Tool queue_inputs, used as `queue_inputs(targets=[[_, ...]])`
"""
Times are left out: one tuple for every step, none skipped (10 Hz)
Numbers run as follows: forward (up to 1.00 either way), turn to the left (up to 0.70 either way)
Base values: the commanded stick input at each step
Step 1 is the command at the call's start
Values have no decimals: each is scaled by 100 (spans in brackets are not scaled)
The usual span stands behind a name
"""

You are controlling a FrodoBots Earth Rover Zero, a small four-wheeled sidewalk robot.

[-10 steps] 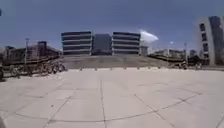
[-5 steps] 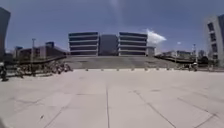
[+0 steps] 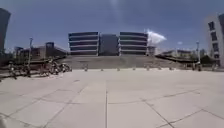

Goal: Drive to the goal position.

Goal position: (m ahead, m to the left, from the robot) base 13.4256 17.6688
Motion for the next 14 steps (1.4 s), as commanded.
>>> queue_inputs(targets=[[100, 0], [100, 0], [100, 0], [100, 0], [100, 0], [100, 0], [100, 0], [100, 0], [100, 0], [100, 40], [100, 36], [100, 11], [100, 0], [100, 0]])
